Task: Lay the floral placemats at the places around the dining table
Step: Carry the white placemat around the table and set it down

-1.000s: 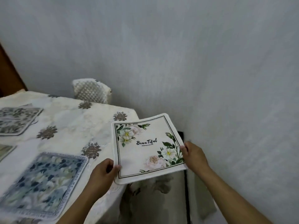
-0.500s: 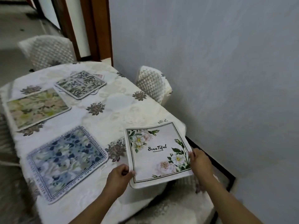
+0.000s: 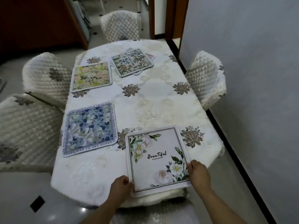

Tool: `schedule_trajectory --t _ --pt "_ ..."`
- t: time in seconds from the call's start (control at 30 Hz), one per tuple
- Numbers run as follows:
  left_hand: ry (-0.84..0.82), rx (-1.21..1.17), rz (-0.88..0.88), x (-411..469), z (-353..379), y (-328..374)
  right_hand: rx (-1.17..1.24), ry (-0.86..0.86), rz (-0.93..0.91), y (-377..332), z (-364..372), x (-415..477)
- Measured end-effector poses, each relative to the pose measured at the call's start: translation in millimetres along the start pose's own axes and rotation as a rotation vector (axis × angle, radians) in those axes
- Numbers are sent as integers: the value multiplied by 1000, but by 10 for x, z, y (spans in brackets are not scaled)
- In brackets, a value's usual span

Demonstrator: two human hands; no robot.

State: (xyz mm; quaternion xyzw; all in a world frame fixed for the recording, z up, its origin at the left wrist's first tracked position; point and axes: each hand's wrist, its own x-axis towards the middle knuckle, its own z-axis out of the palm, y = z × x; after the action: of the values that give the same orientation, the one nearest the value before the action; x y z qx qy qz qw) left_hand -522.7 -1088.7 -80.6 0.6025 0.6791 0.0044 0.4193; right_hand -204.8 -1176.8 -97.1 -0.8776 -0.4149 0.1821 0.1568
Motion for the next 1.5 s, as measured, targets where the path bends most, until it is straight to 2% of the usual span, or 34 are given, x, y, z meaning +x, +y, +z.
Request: schedule_trajectory --t 0.23,0.37,0.57,0.7,0.83,1.0,1.13,1.37,1.5 --pt "196 -68 -156 -113 157 48 -151 -99 -126 89 -47 116" --pt "202 -131 -161 -187 223 166 -265 -153 -122 91 -98 124" --pt "136 -35 -49 -308 270 387 -374 -150 -137 59 -413 -1" --pt "134 113 153 -361 95 650 -369 -79 -189 -13 -856 -35" --pt "252 457 253 -410 -291 1078 -397 -54 -250 -106 -1454 63" --pt "385 535 358 -551 -524 1590 -378 -43 -308 -32 -2110 310" --pt "407 541 355 -619 -241 2037 -308 -44 -327 352 -2491 632" --pt "380 415 161 -647 676 2944 -319 -132 -383 1513 -3200 1469" --pt "409 361 117 -735 1027 3499 -329 -146 -422 1969 -3669 1918"
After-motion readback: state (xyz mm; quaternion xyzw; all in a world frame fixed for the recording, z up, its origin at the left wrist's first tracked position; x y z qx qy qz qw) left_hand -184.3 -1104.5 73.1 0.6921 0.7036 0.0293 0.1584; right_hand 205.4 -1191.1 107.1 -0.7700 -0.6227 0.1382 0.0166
